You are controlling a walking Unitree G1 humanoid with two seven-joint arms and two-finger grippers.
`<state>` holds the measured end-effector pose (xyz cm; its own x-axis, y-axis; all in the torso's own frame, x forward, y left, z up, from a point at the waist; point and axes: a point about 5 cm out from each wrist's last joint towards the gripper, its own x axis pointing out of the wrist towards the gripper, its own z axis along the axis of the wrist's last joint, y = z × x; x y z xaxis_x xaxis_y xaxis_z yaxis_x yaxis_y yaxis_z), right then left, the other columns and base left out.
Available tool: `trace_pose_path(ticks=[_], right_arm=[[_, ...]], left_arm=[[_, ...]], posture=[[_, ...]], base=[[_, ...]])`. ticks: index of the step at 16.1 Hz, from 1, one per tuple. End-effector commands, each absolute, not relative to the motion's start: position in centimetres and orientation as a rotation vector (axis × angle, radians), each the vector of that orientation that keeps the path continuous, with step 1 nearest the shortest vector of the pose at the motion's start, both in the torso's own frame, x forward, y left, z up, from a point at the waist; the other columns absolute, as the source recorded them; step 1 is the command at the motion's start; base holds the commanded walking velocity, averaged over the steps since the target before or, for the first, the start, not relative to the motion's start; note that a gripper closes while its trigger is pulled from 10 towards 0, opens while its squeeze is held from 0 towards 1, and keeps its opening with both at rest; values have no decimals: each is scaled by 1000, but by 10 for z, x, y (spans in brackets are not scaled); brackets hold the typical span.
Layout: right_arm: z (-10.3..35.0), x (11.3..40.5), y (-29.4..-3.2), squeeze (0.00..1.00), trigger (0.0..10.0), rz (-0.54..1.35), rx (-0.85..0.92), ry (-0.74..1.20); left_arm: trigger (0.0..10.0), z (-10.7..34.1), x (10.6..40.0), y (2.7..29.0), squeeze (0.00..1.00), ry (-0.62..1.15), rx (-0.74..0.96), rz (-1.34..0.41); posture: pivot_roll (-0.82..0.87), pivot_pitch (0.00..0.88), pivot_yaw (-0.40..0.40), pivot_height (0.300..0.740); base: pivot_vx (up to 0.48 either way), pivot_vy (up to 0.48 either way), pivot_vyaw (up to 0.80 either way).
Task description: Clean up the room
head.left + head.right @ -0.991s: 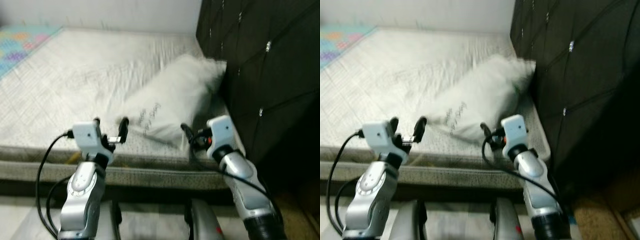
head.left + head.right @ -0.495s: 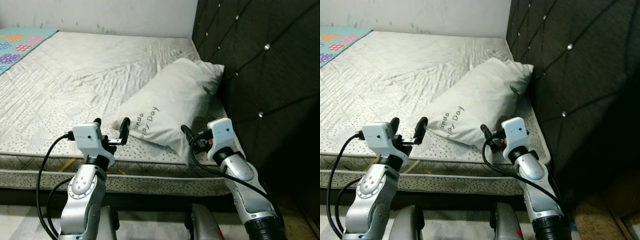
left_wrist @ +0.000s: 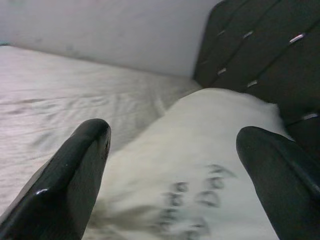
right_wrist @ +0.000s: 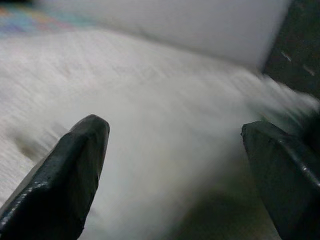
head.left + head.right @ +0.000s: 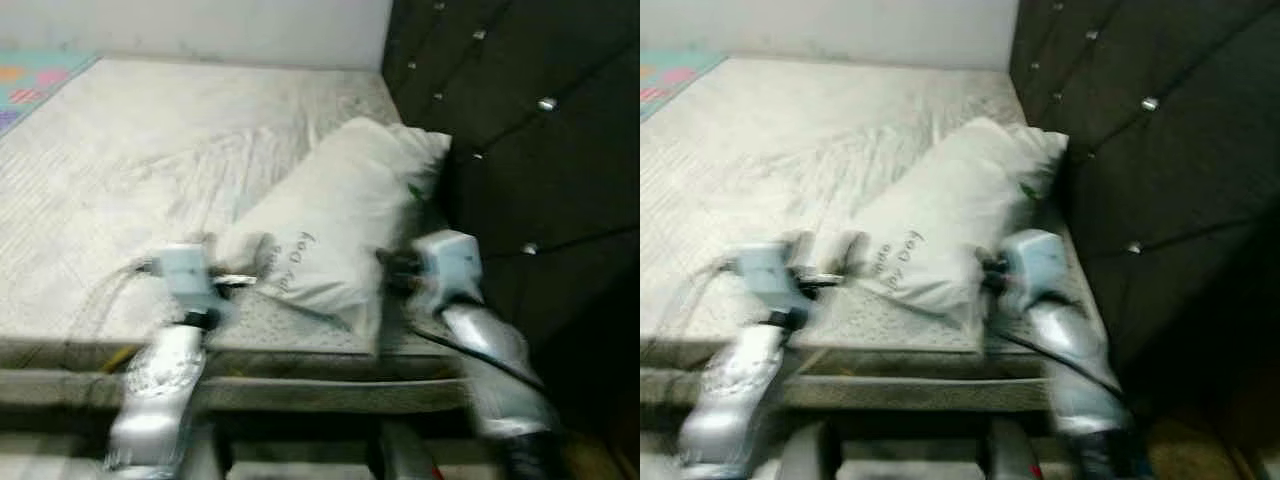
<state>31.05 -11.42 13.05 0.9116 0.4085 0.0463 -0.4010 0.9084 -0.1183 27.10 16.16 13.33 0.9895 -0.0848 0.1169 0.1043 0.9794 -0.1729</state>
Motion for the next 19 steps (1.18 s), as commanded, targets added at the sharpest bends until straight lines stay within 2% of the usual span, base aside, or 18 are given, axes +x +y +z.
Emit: trace_pose_path(ticks=[1,7,10,12,15,19], right_arm=[[129,311,-132,0,10000,378,-135,-61],[130,312,-132,0,10000,386,-154,-70],[130,307,-132,0,10000,397,-164,-70],[123,307,-137,0,10000,355,-148,-36],[131,323,-134,0,10000,333,-191,6],[120,333,-129,0,10000,293,-192,181]], left_arm=[[10000,139,274,145,0,-123,-198,-147],[10000,135,272,151,0,-98,-186,-93],[10000,133,266,151,0,-72,-186,-92],[10000,130,262,152,0,-52,-171,-101],[10000,128,258,161,0,-5,-179,-83],[10000,121,237,155,0,55,-137,-185]], posture=[[-165,0,-30,533],[-156,0,-31,533],[-151,0,-19,533],[-139,0,-13,533],[-120,5,-17,533],[-109,51,-18,533]], base=[[259,0,0],[86,0,0],[0,0,683],[0,0,400],[0,0,0],[0,0,0]])
